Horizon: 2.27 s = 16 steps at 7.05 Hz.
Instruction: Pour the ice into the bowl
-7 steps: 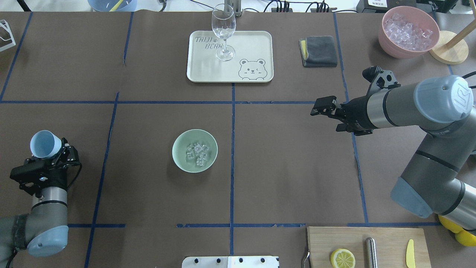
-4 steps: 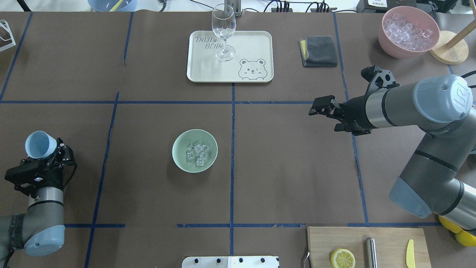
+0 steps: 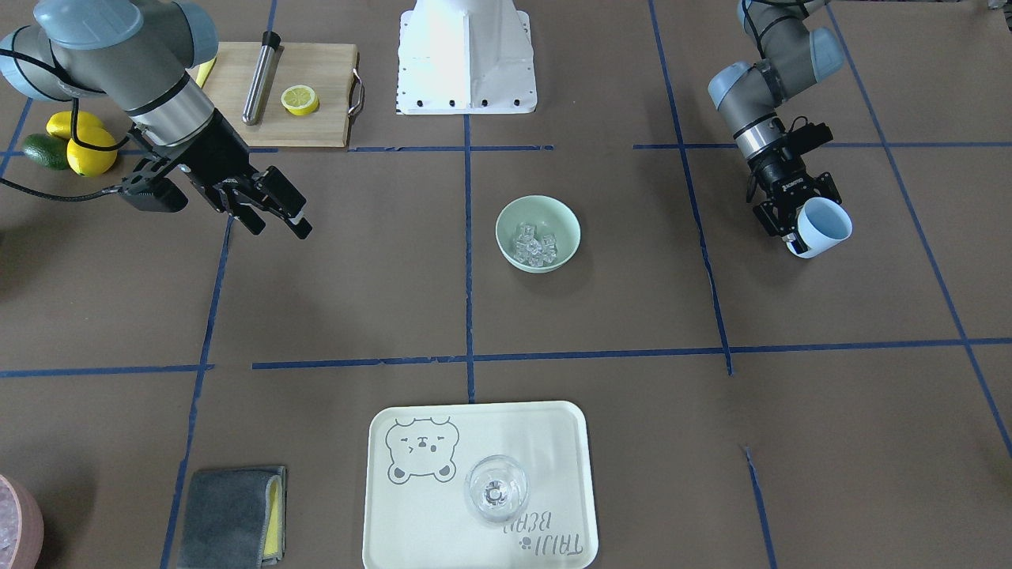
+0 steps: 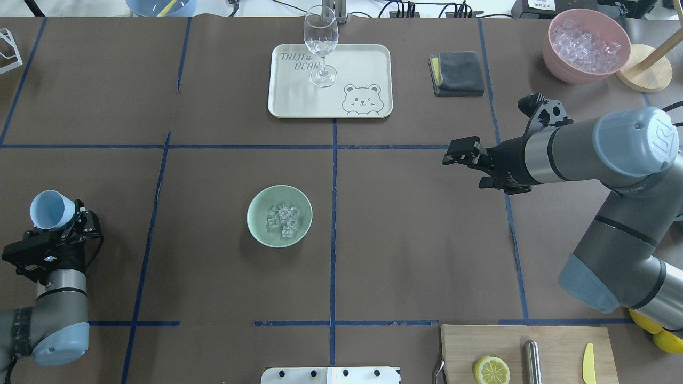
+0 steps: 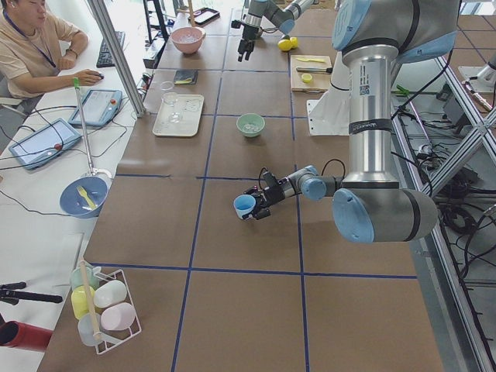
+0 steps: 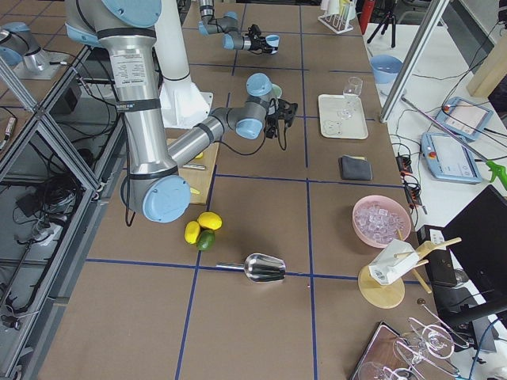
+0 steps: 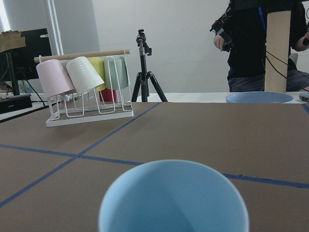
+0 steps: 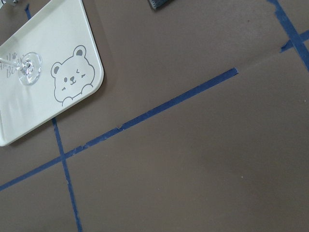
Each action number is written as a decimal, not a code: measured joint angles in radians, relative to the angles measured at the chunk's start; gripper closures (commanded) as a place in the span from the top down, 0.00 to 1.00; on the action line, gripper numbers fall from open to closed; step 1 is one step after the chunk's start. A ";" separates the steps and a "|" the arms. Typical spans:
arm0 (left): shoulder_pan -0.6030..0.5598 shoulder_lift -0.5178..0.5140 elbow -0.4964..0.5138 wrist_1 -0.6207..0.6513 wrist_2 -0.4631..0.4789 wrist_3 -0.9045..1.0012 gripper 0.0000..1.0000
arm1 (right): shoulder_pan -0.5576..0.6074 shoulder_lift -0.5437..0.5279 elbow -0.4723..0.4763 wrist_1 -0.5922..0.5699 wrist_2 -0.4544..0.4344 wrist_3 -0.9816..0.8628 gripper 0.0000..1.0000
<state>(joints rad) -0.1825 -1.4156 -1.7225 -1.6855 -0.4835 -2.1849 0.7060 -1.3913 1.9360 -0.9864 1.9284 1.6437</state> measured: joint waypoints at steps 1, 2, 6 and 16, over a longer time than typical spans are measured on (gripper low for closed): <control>0.000 0.000 -0.002 0.001 -0.001 0.000 0.99 | 0.000 0.000 0.002 0.000 0.000 0.000 1.00; -0.001 -0.001 -0.006 0.001 -0.002 0.003 1.00 | 0.000 0.001 0.003 0.000 -0.001 0.001 1.00; -0.012 0.024 -0.049 0.001 -0.004 0.029 1.00 | 0.000 0.002 0.005 0.000 -0.001 0.002 1.00; -0.174 0.072 -0.239 -0.443 -0.042 0.653 1.00 | -0.016 0.003 0.003 0.001 -0.002 0.008 1.00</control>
<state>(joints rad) -0.3568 -1.3434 -1.9620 -2.1289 -0.5256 -1.5320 0.6903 -1.3883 1.9387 -0.9849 1.9267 1.6513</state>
